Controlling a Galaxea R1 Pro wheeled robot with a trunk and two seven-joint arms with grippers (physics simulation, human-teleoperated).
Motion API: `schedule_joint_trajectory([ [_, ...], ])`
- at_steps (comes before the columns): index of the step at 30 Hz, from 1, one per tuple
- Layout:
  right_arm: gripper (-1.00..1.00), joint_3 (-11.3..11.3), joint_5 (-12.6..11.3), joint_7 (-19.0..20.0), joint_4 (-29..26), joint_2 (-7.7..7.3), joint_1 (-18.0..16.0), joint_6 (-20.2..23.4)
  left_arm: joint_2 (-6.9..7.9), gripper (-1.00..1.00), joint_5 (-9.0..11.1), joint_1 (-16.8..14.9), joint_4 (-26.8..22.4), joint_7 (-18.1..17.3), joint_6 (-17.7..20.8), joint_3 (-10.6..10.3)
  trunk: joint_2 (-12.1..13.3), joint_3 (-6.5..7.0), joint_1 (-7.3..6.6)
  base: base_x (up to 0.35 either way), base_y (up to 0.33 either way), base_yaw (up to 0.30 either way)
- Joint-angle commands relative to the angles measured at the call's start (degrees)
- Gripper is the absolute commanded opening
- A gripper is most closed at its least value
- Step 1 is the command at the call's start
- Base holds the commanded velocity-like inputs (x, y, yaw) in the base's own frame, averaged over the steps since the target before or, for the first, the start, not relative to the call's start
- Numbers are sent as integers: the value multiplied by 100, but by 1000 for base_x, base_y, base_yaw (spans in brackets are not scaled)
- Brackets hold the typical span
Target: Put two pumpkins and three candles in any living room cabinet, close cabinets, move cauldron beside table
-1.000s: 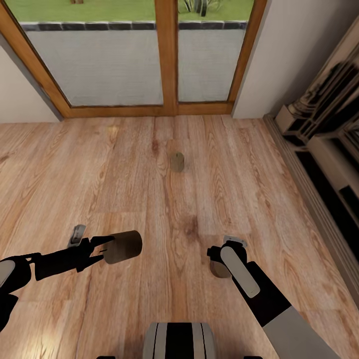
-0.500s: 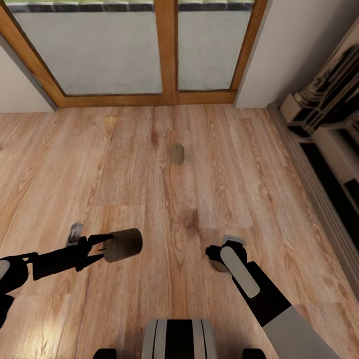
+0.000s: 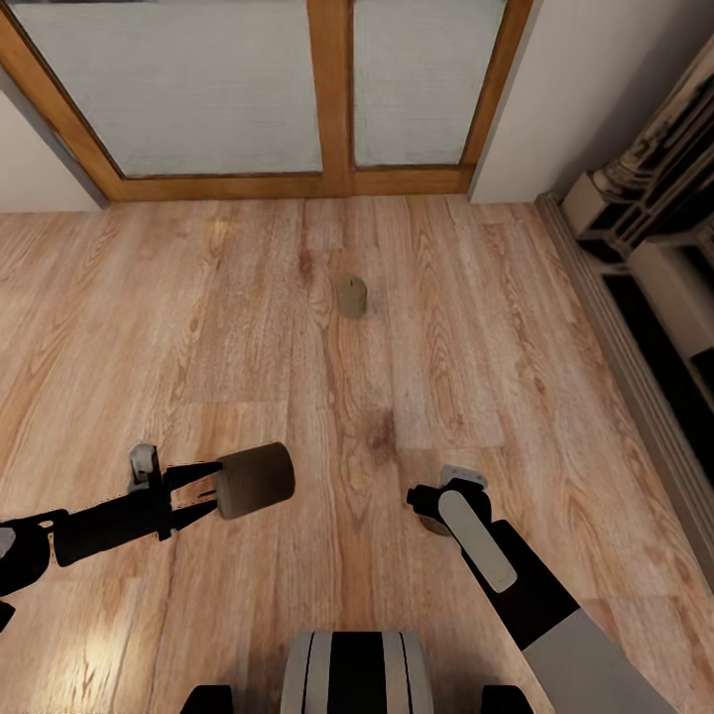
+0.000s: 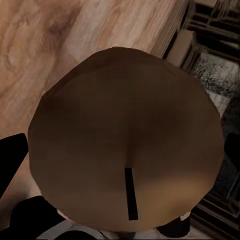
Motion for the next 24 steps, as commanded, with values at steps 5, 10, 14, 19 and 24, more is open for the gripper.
schedule_joint_trajectory([
  [5,100,13,-41,-51,-7,-8,-6,14,7,-100,61,-3,-3,-286,7,-160,-2,-3,-1,0,0,0],
  [10,100,13,-63,-56,1,-6,-5,10,8,-100,62,-3,-3,-344,6,-184,-2,-3,-1,0,0,0],
  [14,100,5,-67,-73,62,-5,-5,6,8,-100,61,-3,-3,-351,6,-192,-2,-3,-1,0,0,0],
  [19,100,10,-68,-76,274,-3,-5,-1,8,-100,56,-3,-3,-352,6,-188,-2,-3,-1,0,0,0],
  [24,100,12,-60,-95,315,-4,-5,-3,9,-100,55,-3,-3,-352,6,-187,-2,-3,-1,0,0,0],
])
